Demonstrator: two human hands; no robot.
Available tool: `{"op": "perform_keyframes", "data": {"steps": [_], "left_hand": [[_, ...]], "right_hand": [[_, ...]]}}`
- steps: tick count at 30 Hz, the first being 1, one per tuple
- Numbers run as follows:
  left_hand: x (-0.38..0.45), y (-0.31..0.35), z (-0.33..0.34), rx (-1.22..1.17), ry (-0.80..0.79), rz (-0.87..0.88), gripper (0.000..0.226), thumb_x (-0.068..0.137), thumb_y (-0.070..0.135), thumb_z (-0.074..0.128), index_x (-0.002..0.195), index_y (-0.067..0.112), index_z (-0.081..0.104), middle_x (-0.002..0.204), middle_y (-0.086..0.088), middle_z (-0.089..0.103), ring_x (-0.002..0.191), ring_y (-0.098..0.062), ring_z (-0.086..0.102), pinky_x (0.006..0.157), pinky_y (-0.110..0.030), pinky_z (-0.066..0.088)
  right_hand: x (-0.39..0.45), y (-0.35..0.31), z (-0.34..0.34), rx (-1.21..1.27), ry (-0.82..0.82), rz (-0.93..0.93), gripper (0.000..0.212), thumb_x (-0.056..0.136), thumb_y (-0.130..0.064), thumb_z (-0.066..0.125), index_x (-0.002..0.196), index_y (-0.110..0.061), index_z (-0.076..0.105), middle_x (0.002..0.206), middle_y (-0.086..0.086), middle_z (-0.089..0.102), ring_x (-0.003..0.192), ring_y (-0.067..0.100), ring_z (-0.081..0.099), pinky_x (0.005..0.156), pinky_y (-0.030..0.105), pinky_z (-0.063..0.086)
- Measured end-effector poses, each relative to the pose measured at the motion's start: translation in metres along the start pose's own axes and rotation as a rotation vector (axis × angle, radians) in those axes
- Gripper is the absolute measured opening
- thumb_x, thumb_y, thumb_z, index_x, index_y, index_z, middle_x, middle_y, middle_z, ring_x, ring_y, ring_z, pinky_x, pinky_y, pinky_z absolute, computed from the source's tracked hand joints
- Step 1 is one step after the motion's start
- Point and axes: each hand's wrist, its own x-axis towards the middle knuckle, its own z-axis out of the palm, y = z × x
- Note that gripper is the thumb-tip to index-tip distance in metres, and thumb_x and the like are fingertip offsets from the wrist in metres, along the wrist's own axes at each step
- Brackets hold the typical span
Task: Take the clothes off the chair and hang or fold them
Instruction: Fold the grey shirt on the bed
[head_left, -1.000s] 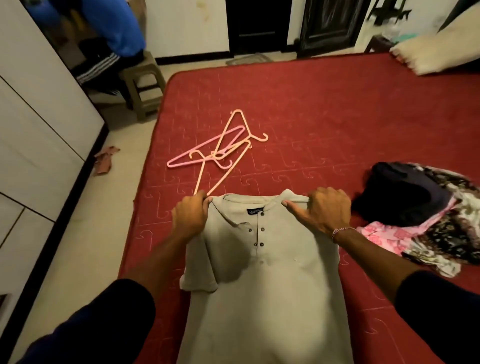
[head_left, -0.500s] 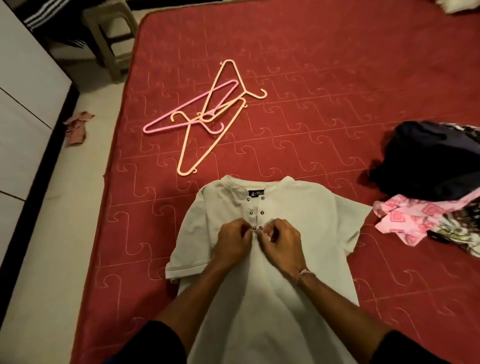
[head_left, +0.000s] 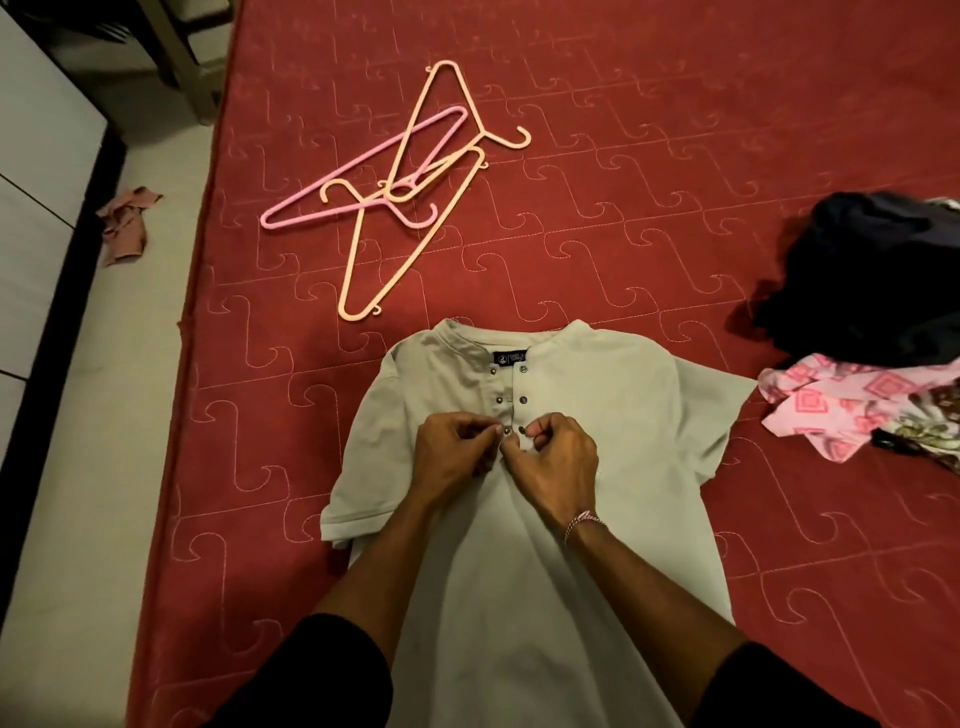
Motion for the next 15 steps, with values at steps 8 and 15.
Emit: {"op": "perform_keyframes", "data": {"steps": [8, 15], "left_hand": [[0.001, 0.000, 0.007, 0.130, 0.045, -0.018, 0.014, 0.078, 0.031, 0.081, 0.089, 0.023, 0.082, 0.071, 0.007, 0.075, 0.059, -0.007, 0.068, 0.064, -0.030, 0.059], [0.000, 0.007, 0.021, 0.289, 0.177, -0.023, 0.010, 0.081, 0.032, 0.075, 0.087, 0.025, 0.081, 0.078, 0.008, 0.076, 0.072, -0.007, 0.069, 0.070, -0.029, 0.058]], "right_hand": [[-0.007, 0.011, -0.001, 0.116, 0.033, -0.060, 0.009, 0.078, -0.021, 0.073, 0.074, -0.023, 0.066, 0.074, -0.008, 0.060, 0.065, 0.009, 0.057, 0.063, 0.025, 0.047], [-0.006, 0.020, 0.000, 0.211, 0.035, -0.130, 0.009, 0.087, -0.026, 0.073, 0.079, -0.024, 0.072, 0.072, -0.013, 0.063, 0.070, 0.011, 0.057, 0.062, 0.026, 0.047]]}}
